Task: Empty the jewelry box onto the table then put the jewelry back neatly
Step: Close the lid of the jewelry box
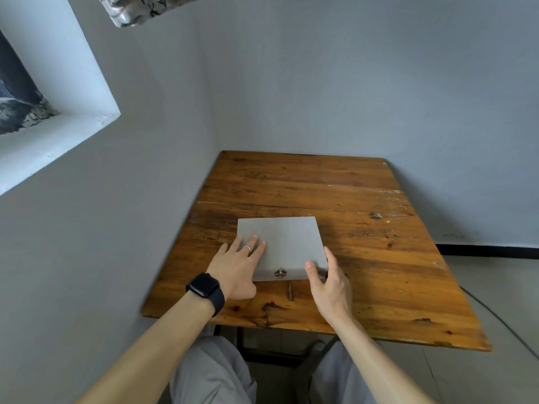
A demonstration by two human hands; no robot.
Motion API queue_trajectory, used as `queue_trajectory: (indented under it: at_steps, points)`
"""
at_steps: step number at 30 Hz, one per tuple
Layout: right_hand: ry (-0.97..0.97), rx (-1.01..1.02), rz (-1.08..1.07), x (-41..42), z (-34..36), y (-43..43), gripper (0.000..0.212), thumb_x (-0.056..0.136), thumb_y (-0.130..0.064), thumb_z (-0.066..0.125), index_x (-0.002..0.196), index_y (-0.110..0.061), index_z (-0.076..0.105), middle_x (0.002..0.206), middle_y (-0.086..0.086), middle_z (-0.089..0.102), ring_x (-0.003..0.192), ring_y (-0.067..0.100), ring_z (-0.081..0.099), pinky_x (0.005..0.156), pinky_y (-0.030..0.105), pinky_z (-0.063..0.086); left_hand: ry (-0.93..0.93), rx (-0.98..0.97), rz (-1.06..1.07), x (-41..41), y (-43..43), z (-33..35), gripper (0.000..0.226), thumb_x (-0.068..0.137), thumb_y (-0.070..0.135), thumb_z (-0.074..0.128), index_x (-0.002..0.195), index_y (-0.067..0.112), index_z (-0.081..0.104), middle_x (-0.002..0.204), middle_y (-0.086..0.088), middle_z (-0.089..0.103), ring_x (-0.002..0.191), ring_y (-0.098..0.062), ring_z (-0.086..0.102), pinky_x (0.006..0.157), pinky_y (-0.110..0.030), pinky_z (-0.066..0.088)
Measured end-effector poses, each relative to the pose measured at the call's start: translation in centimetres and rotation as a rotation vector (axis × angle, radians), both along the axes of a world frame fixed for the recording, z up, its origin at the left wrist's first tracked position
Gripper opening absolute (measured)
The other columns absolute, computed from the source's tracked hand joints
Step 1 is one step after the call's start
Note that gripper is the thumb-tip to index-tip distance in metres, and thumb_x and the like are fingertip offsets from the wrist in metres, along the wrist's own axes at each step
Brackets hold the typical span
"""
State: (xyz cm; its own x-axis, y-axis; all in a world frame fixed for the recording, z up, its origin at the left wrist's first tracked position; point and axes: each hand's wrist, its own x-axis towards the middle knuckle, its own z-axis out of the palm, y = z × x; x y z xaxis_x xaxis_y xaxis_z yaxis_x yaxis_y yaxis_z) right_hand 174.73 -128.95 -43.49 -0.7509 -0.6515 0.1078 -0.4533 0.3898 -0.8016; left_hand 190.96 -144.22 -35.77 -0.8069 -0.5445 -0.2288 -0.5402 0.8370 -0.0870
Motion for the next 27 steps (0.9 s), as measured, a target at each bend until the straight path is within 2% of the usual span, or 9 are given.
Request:
queue_trajectory:
  at_steps: [2,6,8,12,17,21,24,27]
  points:
    - [0.018,0.004,-0.004,0.0,0.0,0.1,0.078,0.088,-0.069,0.038,0.153,-0.028,0.029,0.144,0.001,0.053,0.123,0.018,0.055,0.092,0.026,0.039,0.07,0.077,0.055,-0.5,0.5,-0.6,0.087,0.09,0.042,0.048,0.159,0.024,-0.002,0.167,-0.006,-0.002,0.153,-0.032,-0.003,0.123,-0.05,0.008]
    - [0.031,0.003,-0.012,0.0,0.2,0.1,0.073,0.091,-0.064,0.041,0.153,-0.027,0.03,0.144,0.0,0.053,0.121,0.015,0.055,0.09,0.024,0.037,0.418,0.186,0.236,-1.6,1.4,-2.7,0.061,0.103,0.045,0.027,0.16,0.029,0.011,0.168,0.002,0.002,0.153,-0.018,-0.005,0.123,-0.044,0.004]
    - [0.022,0.002,-0.021,0.1,0.2,0.1,0.069,0.095,-0.058,0.045,0.154,-0.027,0.028,0.144,0.001,0.053,0.119,0.015,0.055,0.088,0.024,0.038,0.502,0.124,0.282,-2.2,2.1,-3.7,0.058,0.105,0.048,0.019,0.159,0.03,0.012,0.167,0.006,0.004,0.153,-0.015,-0.004,0.124,-0.044,0.006]
    - [-0.027,0.014,-0.036,0.6,0.1,-0.1,0.068,0.097,-0.054,0.05,0.154,-0.026,0.024,0.145,0.005,0.051,0.122,0.019,0.053,0.084,0.025,0.041,0.545,-0.022,0.303,-2.5,2.7,-4.9,0.056,0.105,0.046,0.017,0.159,0.029,0.017,0.166,0.004,0.014,0.154,-0.016,0.004,0.124,-0.044,0.008]
    - [-0.123,-0.006,-0.062,1.9,0.7,-1.0,0.104,0.074,-0.077,0.062,0.153,-0.029,0.016,0.147,0.004,0.042,0.128,0.021,0.045,0.091,0.036,0.05,0.535,-0.087,0.26,-2.3,2.2,-5.4,0.056,0.106,0.044,0.016,0.159,0.023,0.019,0.165,0.0,0.019,0.154,-0.017,0.006,0.125,-0.041,0.003]
    - [-0.046,0.01,-0.094,2.3,0.9,-1.3,0.118,0.061,-0.086,0.065,0.15,-0.03,0.013,0.146,0.002,0.04,0.129,0.02,0.042,0.097,0.043,0.051,0.542,-0.085,0.256,-2.5,2.1,-5.5,0.058,0.105,0.045,0.014,0.158,0.022,0.019,0.165,-0.001,0.019,0.154,-0.018,0.007,0.124,-0.04,0.001]
    - [-0.044,0.006,-0.061,1.9,0.5,-1.0,0.122,0.058,-0.078,0.075,0.15,-0.031,0.011,0.146,0.002,0.039,0.13,0.02,0.041,0.1,0.047,0.05,0.54,-0.086,0.258,-2.4,1.9,-5.7,0.062,0.103,0.047,0.01,0.158,0.022,0.021,0.165,-0.001,0.021,0.153,-0.017,0.009,0.125,-0.04,0.003]
    - [0.069,0.042,-0.016,1.9,-0.2,-0.4,0.123,0.06,-0.061,0.086,0.15,-0.032,0.006,0.145,0.003,0.041,0.129,0.02,0.042,0.099,0.044,0.05,0.553,-0.089,0.254,-2.3,1.8,-5.8,0.062,0.102,0.047,0.009,0.157,0.022,0.024,0.164,-0.001,0.024,0.153,-0.017,0.011,0.125,-0.04,0.005]
